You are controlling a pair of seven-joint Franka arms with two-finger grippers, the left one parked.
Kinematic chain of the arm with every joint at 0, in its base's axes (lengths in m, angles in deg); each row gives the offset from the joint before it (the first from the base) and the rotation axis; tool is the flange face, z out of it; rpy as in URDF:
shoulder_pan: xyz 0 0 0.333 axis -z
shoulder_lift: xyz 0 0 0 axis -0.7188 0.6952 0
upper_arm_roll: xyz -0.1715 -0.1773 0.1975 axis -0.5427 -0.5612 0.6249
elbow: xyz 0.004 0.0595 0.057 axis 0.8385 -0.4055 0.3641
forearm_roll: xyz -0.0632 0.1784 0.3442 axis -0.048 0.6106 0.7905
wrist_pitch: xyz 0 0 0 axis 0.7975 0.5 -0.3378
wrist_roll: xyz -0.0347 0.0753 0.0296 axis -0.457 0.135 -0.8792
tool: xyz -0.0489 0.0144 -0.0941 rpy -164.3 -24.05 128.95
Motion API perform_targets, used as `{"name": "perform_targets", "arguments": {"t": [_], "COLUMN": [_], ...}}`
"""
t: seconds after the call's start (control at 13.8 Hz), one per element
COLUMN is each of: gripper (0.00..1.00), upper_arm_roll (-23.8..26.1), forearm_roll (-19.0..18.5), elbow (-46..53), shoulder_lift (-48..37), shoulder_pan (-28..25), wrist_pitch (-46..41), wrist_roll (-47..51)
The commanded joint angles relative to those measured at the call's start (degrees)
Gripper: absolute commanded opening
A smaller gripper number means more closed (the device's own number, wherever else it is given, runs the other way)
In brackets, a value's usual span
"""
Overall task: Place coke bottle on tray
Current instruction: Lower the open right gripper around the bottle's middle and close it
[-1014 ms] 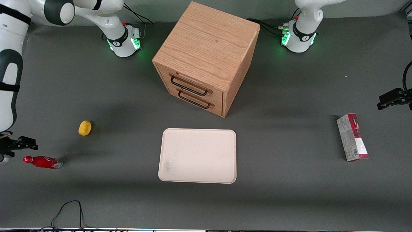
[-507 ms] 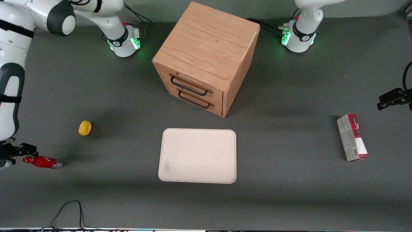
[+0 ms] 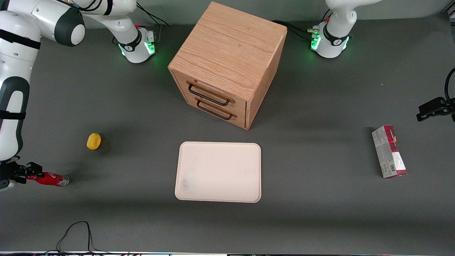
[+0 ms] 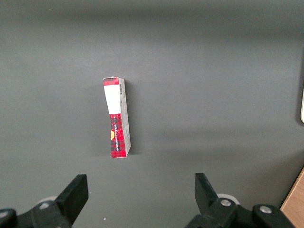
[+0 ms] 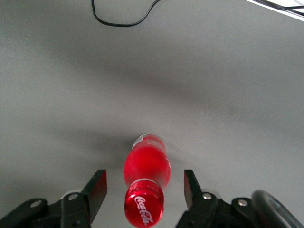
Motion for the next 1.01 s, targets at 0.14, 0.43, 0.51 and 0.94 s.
{"name": "perform_targets", "arguments": {"t": [0.14, 0.43, 0.51, 0.94], "gripper": [0.42, 0.09, 0.08, 0.09], "upper_arm_roll": [-0.3, -0.4, -0.6, 0.4], "forearm_roll": [1.6, 0.6, -0.6, -9.7], "elbow": [1.6, 3.6, 5.4, 26.0], "shoulder_lift": [1.0, 0.2, 0.1, -2.6], "shoulder_pan": [0.3, -0.2, -0.4, -6.1], "wrist_pitch": [-2.6, -2.8, -4.7, -30.8], "wrist_roll": [-1.4, -1.0, 0.4, 19.7]}}
